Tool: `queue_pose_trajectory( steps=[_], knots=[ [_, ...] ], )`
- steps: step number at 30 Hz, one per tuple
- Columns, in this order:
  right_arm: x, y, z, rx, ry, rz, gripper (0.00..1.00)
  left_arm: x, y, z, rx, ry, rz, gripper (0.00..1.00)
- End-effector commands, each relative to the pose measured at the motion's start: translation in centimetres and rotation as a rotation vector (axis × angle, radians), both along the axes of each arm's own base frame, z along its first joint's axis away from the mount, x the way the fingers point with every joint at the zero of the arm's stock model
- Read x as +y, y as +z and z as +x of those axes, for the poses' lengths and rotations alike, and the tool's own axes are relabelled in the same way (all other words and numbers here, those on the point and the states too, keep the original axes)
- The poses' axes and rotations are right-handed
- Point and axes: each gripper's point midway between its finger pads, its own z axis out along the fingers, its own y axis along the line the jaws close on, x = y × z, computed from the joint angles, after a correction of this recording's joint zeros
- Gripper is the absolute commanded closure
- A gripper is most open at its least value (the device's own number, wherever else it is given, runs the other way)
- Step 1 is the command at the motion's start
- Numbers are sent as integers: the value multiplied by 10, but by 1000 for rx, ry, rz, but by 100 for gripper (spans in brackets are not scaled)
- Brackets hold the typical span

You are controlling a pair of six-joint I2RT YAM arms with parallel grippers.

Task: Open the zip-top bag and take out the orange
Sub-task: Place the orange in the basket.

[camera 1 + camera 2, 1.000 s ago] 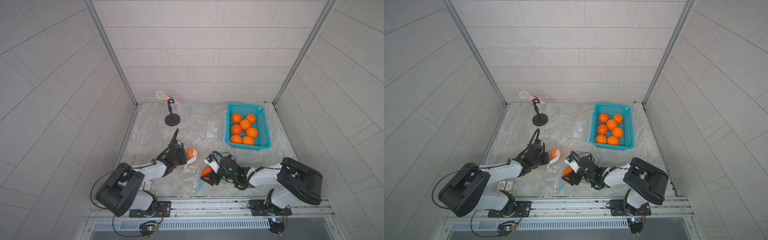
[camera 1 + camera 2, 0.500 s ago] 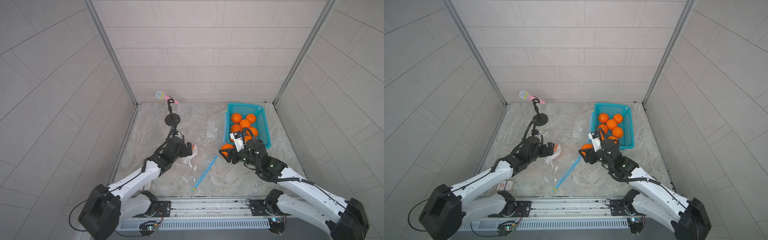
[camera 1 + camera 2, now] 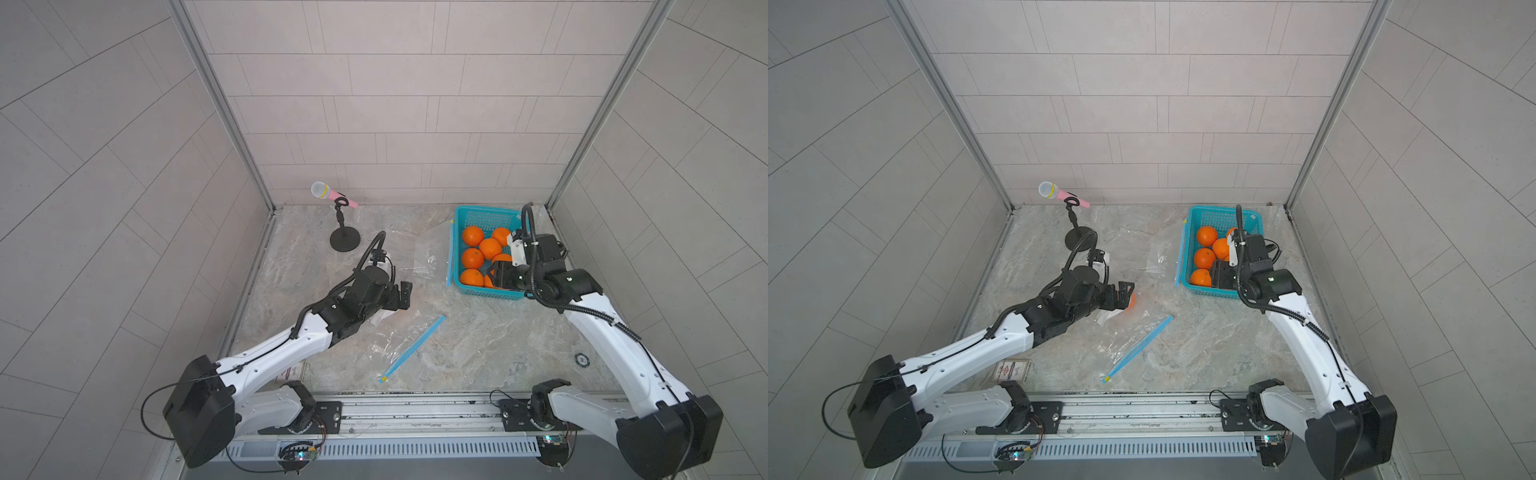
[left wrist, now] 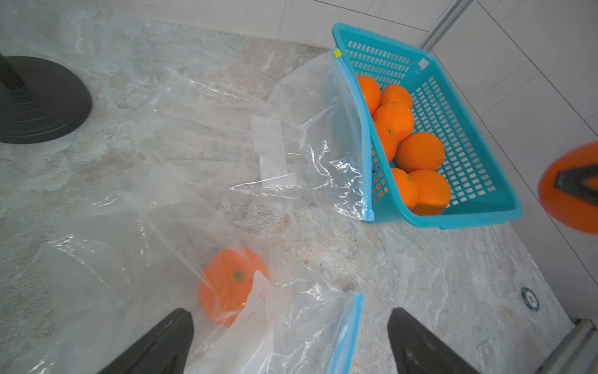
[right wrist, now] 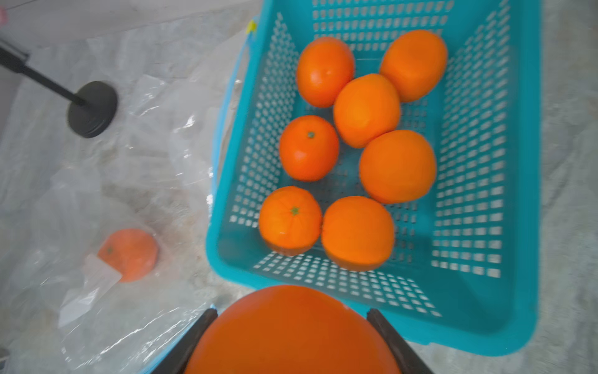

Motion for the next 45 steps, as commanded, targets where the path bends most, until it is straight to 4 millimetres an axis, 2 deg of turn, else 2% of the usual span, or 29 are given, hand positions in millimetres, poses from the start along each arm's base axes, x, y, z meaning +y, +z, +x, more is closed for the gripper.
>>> queue_pose_trajectory(
  steps=[1, 3, 5, 7, 10, 13, 19, 21, 28, 32, 40, 43, 45],
  knots=[
    [-41, -33, -4, 153, -77, -128, 46, -41, 28, 1, -61, -126, -155, 0],
    [-58, -44, 9, 173, -126, -147, 48, -71, 32, -8, -42, -231, -233, 0],
    [-61, -57, 20, 224, -129, -78, 50, -96, 36, -12, -53, -291, -243, 0],
    [-67, -66, 30, 257, -150, -113, 51, -112, 33, -14, -52, -324, -217, 0],
    [-72, -79, 41, 301, -154, -150, 51, -123, 29, -20, -43, -358, -223, 0],
    [-79, -91, 47, 338, -174, -191, 50, -124, 20, -24, -33, -366, -209, 0],
    [-93, -126, 51, 476, -187, -299, 46, -110, 5, -30, -17, -344, -177, 0],
    [-90, -134, 55, 482, -177, -290, 46, -105, 4, -33, -19, -343, -174, 0],
    [-81, -152, 65, 521, -139, -263, 33, -82, 5, -38, -64, -301, -164, 0],
    [-73, -146, 69, 491, -124, -221, 17, -61, -2, -34, -84, -226, -105, 0],
    [-73, -139, 70, 472, -123, -216, 14, -42, -10, -33, -68, -186, -70, 0],
    [-69, -122, 70, 418, -118, -208, 13, -28, -15, -28, -72, -139, -37, 0],
    [-65, -99, 69, 343, -120, -202, 13, -15, -20, -21, -66, -89, -15, 0]
  ],
)
